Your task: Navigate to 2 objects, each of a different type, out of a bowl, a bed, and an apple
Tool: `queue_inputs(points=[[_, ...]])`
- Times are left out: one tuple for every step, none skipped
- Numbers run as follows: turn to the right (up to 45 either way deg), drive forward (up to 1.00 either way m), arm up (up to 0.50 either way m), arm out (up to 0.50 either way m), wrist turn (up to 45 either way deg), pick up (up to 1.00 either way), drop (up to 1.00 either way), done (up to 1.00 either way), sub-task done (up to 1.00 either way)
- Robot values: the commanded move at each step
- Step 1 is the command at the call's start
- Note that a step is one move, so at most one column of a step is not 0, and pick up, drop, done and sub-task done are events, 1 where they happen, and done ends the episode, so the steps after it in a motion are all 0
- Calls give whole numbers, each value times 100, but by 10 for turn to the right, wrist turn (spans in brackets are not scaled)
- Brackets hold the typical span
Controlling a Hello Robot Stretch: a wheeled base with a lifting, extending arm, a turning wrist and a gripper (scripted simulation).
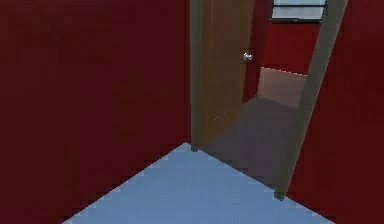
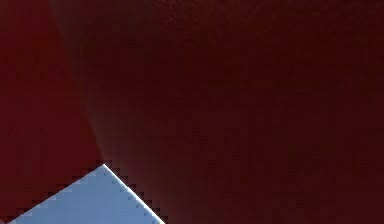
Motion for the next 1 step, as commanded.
queue_inputs(points=[[-450, 0, 0, 0, 0, 0, 0, 0, 0]])
